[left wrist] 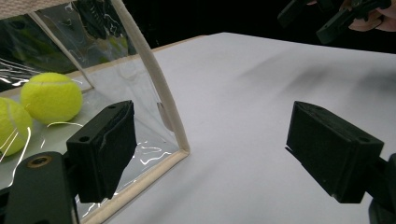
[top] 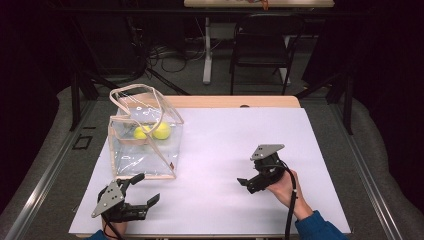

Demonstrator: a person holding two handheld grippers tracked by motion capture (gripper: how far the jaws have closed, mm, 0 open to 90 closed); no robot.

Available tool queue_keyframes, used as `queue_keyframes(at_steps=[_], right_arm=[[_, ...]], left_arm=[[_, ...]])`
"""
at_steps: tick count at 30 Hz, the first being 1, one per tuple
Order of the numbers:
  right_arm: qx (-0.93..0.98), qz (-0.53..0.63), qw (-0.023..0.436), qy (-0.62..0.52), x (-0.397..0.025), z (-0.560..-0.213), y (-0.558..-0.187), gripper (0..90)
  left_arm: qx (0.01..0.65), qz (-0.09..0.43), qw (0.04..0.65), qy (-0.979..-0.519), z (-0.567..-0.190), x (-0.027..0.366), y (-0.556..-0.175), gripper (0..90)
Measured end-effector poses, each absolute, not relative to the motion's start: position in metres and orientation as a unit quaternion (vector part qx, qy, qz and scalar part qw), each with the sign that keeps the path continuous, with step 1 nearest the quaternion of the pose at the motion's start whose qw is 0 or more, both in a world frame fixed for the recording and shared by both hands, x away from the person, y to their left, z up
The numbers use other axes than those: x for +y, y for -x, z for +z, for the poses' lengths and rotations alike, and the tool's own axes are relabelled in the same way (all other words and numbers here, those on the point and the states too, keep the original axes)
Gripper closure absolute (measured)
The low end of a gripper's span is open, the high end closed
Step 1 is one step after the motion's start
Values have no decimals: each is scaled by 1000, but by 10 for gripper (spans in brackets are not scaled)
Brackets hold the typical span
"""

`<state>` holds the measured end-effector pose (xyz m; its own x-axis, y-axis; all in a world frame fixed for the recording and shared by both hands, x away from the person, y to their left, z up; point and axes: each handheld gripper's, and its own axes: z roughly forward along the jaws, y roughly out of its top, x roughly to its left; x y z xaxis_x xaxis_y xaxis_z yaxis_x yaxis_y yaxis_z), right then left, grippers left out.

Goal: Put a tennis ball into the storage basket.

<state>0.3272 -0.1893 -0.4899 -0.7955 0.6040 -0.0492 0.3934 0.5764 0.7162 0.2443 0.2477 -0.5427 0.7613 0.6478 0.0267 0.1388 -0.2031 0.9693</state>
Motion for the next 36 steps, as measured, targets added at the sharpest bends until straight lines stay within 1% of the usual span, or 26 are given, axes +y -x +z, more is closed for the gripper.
queue_keyframes(at_steps=[10, 21, 28, 30, 36], right_arm=[[869, 364, 156, -296, -205, -504, -317, 0], [872, 346, 154, -309, -220, -522, -306, 0], [874, 338, 151, -314, -226, -529, -298, 0], [875, 332, 161, -313, -229, -529, -296, 0], [870, 338, 155, -323, -237, -533, -291, 0]], left_arm=[[265, 220, 574, -743, -543, 247, -244, 158], [263, 219, 573, -744, -543, 247, -244, 158], [263, 219, 572, -745, -543, 246, -244, 158], [263, 218, 572, -746, -544, 246, -244, 158], [262, 217, 569, -749, -545, 245, -245, 158]])
